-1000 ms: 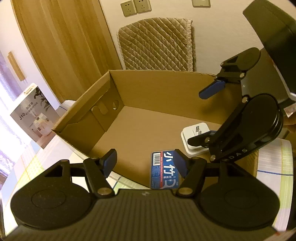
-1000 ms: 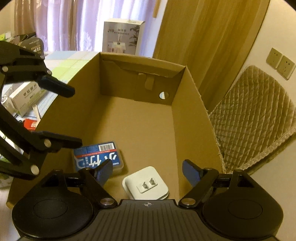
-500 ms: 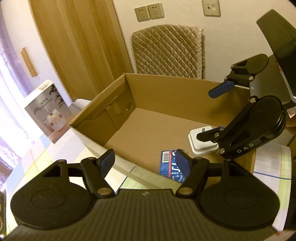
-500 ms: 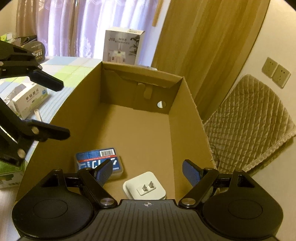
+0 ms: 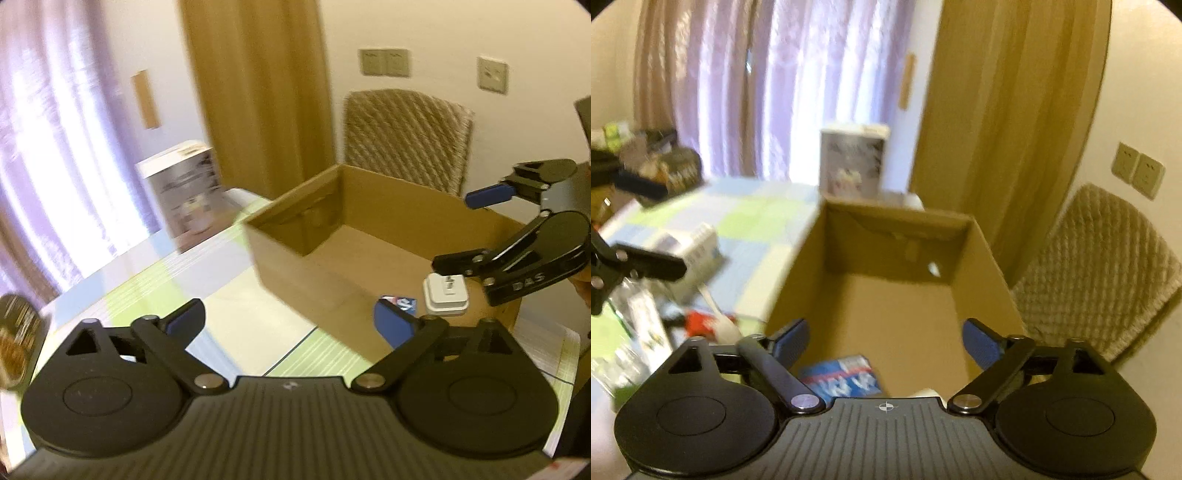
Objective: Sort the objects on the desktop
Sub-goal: 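Move both tools back from the cardboard box to the cluttered table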
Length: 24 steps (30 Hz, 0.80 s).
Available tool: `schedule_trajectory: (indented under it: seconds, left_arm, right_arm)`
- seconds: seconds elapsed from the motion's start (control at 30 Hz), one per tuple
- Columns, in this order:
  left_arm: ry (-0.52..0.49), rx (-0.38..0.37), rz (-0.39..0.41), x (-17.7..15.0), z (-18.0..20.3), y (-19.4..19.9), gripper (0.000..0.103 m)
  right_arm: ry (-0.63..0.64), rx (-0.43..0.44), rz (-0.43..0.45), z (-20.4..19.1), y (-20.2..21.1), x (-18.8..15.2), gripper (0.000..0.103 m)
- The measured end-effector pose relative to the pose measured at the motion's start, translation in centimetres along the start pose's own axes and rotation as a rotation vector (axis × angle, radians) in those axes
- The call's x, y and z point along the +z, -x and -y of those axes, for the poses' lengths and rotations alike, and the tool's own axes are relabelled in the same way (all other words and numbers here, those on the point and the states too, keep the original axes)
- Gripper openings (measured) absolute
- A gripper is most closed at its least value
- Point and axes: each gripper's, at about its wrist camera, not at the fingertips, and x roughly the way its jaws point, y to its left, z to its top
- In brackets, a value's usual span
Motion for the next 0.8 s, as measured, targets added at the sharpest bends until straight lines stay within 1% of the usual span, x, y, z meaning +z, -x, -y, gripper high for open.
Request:
schedule_trajectory:
  seconds: [0.1, 0.27, 0.4, 0.47, 0.57, 0.67, 0.8]
  left_arm:
    - [0.035, 0.055, -0.023, -1.6, -1.7, 1.4, 0.101]
    - [0.084, 0.129, -0.081, -4.7, -3.9, 3.3, 0.101]
    - [0.101, 0.169, -0.118, -7.4, -5.0, 5.1, 0.101]
    - [0.107, 0.194, -0.144, -8.6, -5.6, 5.7, 0.101]
    - [0.156, 0.208, -0.179, -10.4, -6.6, 6.2, 0.101]
    - [0.208, 0.215, -0.227, -12.6, -7.2, 6.6, 0.101]
    - [0.23, 0.217, -0.29, -14.7, -7.2, 6.9, 0.101]
  right_arm:
    - [0.011, 0.051, 0.05, -1.5, 0.9, 0.5, 0.096]
    - [0.01, 0.157, 0.104, -3.5, 1.9, 1.0, 0.098]
    - [-0.02, 0.258, 0.119, -5.8, 2.8, 1.0, 0.099]
    - [-0.013, 0.301, 0.114, -7.3, 3.1, 0.6, 0.099]
    - [0.037, 0.358, 0.077, -10.1, 3.3, -0.6, 0.099]
    - [0.082, 0.401, 0.008, -12.8, 3.0, -2.5, 0.099]
    - [0.06, 0.436, -0.094, -14.7, 1.8, -4.6, 0.099]
